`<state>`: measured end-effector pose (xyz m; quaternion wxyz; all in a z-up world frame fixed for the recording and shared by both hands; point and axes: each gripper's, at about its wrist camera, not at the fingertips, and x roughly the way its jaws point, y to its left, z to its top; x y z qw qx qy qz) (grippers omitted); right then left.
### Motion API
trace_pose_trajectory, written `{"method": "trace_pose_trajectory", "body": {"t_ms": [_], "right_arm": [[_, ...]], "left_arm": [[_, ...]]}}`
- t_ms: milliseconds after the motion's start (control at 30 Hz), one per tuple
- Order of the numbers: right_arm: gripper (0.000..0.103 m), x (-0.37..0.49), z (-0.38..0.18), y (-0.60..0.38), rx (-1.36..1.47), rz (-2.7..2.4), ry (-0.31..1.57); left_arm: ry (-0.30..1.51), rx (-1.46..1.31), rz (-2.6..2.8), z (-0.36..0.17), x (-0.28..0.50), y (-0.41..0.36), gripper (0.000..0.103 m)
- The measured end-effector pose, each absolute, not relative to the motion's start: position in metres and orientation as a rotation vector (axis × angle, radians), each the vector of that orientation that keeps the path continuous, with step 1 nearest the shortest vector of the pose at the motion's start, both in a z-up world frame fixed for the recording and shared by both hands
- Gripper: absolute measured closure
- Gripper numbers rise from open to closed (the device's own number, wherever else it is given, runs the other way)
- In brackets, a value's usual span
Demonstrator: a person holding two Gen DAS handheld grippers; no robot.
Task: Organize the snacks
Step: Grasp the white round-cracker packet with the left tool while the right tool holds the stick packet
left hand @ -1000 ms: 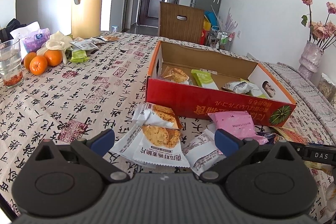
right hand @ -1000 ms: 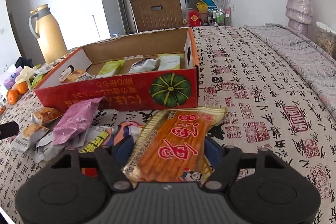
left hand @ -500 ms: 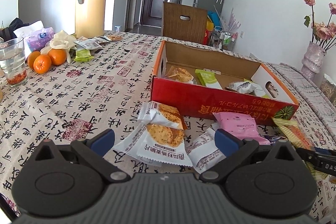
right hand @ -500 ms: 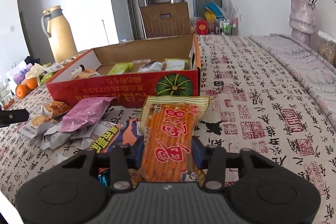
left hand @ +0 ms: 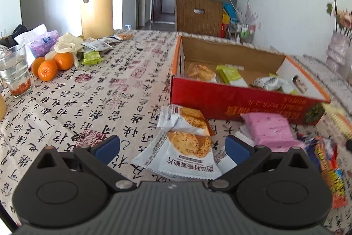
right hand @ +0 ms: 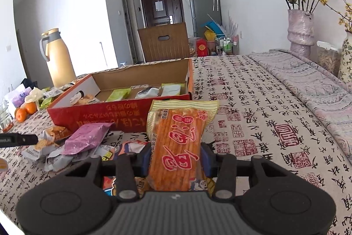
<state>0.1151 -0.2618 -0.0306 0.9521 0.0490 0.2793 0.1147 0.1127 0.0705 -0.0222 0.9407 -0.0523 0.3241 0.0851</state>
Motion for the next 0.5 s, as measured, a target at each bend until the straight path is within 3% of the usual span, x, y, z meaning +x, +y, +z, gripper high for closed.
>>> {"method": "trace_pose_trajectory", "body": {"t_ms": [433, 500], "right_arm": [[0.06, 0.112, -0.036, -0.267, 0.127, 0.215, 0.562], [0.06, 0.112, -0.036, -0.267, 0.128, 0.213, 0.562]], "left_arm": [[0.753, -0.052, 0.171, -0.049, 0.142, 0.07, 0.0], [0.757, -0.074, 0.164, -0.05, 0.142, 0.072, 0.008]]}}
